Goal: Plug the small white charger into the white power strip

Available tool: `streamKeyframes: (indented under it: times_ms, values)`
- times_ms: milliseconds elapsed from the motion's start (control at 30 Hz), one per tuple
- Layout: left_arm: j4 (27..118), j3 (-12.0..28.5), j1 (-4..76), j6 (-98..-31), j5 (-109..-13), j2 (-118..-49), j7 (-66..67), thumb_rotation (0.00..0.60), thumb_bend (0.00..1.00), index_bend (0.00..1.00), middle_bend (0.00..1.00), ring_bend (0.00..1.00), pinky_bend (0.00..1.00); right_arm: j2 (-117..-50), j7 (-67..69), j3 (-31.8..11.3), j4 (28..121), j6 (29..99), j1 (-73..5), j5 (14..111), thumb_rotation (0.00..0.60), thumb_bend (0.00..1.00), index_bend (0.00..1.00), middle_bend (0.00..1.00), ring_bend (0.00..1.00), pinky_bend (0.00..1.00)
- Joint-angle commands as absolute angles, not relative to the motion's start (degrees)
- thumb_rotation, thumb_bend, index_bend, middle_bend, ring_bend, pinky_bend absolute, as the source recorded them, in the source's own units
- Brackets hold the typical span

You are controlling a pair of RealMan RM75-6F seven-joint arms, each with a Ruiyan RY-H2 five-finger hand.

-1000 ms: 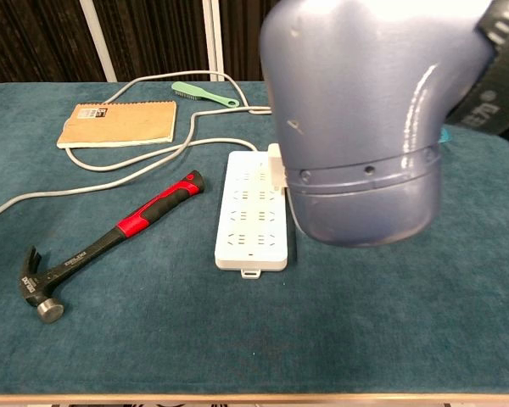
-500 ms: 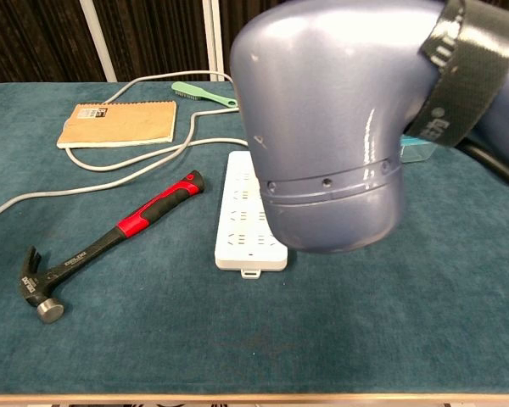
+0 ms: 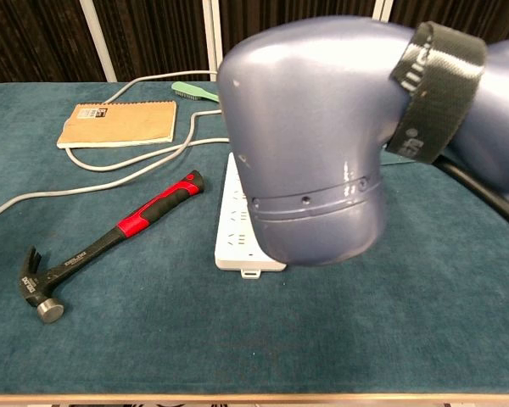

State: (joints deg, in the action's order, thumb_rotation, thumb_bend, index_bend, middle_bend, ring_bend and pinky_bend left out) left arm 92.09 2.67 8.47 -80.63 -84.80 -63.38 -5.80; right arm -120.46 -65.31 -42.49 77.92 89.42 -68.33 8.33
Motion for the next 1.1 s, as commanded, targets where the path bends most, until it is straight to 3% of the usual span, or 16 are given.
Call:
streamKeyframes:
  times_ms: [33, 1100]
  values:
    - [92.08, 2.67, 8.49, -80.61, -84.79, -63.36, -5.88, 0.6, 0.0, 0.0, 0.0, 0.0, 0.0, -120.68, -65.19, -42.4, 77.61, 89.3, -68.51, 8.59, 0.6, 0.72, 0.85, 0.75, 0.41, 0.0]
    - [92.32, 2.75, 8.71, -80.16, -84.41, -62.92, -7.25, 0.6, 0.0, 0.0, 0.0, 0.0, 0.0, -124.12, -64.05, -40.6, 72.14, 85.37, -68.49, 10.59, 0.6, 0.72, 0.86, 0.76, 0.42, 0.0]
